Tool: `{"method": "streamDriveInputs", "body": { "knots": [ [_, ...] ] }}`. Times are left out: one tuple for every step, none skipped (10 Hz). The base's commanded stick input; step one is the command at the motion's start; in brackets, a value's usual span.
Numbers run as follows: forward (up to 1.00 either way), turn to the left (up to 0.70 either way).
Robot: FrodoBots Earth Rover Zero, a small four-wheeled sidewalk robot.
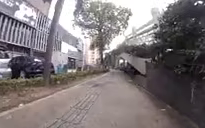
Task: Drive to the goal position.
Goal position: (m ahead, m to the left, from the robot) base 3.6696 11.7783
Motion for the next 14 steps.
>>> {"method": "streamDriveInputs", "body": {
  "knots": [
    [0.7, 0.0],
    [0.7, 0.0],
    [0.7, 0.0],
    [0.7, 0.0],
    [0.7, 0.0],
    [0.7, 0.0],
    [0.7, 0.0],
    [0.7, 0.0],
    [0.7, 0.0],
    [0.7, 0.0],
    [0.7, 0.0],
    [0.7, 0.0],
    [0.7, 0.0],
    [0.7, 0.0]
  ]
}}
